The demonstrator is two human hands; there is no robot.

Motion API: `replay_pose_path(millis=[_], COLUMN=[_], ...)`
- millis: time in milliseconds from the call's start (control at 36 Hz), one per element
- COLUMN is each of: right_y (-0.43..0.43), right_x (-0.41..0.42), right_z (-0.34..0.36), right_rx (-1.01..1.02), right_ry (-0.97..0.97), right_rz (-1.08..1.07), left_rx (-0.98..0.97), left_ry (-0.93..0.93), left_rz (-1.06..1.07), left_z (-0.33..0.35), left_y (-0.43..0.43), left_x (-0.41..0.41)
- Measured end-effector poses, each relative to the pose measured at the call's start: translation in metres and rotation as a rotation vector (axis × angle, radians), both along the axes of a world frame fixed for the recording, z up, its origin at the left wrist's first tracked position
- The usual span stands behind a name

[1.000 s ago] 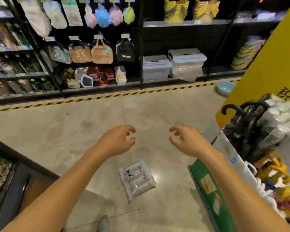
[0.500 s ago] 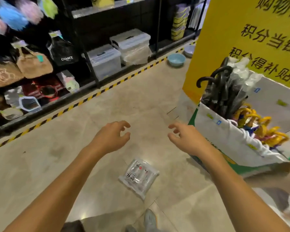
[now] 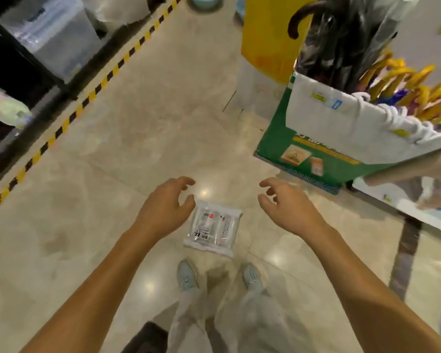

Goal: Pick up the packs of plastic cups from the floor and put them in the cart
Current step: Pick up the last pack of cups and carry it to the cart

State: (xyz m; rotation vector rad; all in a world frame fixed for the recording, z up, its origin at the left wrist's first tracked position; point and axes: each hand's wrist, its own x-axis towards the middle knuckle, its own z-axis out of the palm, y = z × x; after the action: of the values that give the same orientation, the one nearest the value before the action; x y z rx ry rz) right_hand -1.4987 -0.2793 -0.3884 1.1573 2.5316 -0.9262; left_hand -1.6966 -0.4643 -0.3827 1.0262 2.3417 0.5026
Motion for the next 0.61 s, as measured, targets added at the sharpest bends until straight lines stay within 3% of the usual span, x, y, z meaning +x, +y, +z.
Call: replay_pose_path(millis=[222,611], right_y=[-0.018,-0.052], right_x=[-0.011,0.000], right_z=[-0.147,-0.539], right_rx=[-0.120,-0.404], right_ry=[0.005,-0.072], right_rz=[-0.191,-0.227], left_rx=[-0.023,-0.148], left_ry=[-0.139,-0.289], left_rz=[0.044,0.060], left_z=[-0.162,-0.560], left_y=[0.002,-0.030], left_x=[-0.032,-0.034])
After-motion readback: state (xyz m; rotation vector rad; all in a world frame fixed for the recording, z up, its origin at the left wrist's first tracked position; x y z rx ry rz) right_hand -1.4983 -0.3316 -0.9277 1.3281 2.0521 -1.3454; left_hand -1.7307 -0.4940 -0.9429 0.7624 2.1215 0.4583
